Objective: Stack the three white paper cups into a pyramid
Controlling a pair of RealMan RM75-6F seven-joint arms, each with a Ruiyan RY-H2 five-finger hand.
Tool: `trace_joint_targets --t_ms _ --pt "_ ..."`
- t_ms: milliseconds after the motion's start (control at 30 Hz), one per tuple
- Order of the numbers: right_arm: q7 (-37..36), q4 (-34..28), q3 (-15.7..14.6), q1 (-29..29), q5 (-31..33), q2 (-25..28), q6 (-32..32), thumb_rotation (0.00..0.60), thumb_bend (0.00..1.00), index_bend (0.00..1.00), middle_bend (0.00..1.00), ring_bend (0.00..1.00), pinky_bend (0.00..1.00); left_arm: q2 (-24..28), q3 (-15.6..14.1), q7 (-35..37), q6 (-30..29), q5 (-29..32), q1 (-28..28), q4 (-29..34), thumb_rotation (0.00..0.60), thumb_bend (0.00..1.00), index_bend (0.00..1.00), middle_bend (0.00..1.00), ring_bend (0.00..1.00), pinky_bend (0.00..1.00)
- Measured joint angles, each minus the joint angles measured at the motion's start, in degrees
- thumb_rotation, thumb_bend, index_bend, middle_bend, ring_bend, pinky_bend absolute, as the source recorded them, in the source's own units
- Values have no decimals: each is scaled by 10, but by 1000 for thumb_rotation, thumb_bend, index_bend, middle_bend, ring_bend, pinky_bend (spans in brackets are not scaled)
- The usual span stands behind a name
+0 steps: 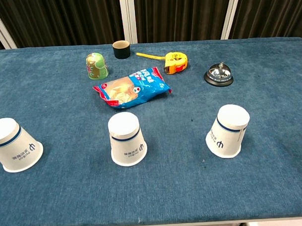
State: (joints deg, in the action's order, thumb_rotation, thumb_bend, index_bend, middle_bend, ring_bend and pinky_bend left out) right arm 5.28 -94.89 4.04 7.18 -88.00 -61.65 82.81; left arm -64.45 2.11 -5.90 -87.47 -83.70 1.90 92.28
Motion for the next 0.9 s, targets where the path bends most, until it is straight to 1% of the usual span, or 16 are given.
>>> trace_joint_targets --t_ms 233,400,467,633,800,900 --pt "-6 2 1 -4 -1 5 11 600 246 0 0 0 0 10 -5 19 17 -9 7 18 600 82 118 54 0 0" --pt "-15 3 2 -9 -7 13 28 600 246 0 0 0 0 19 -11 24 34 -40 25 40 600 101 185 55 0 0" --pt "-22 5 3 -12 -9 17 36 600 246 0 0 0 0 22 -16 29 54 -54 37 49 600 103 191 54 0 0" --pt "-29 6 5 -19 -10 27 47 600 246 0 0 0 0 26 -25 26 133 -72 80 71 600 110 192 54 0 0" --pt "-40 11 5 -22 -10 30 52 600 246 0 0 0 0 19 -29 6 213 -58 123 94 600 111 192 54 0 0" --pt "-44 15 5 -22 -8 28 48 600 246 0 0 0 0 5 -29 -9 237 -40 140 97 600 112 192 54 0 0"
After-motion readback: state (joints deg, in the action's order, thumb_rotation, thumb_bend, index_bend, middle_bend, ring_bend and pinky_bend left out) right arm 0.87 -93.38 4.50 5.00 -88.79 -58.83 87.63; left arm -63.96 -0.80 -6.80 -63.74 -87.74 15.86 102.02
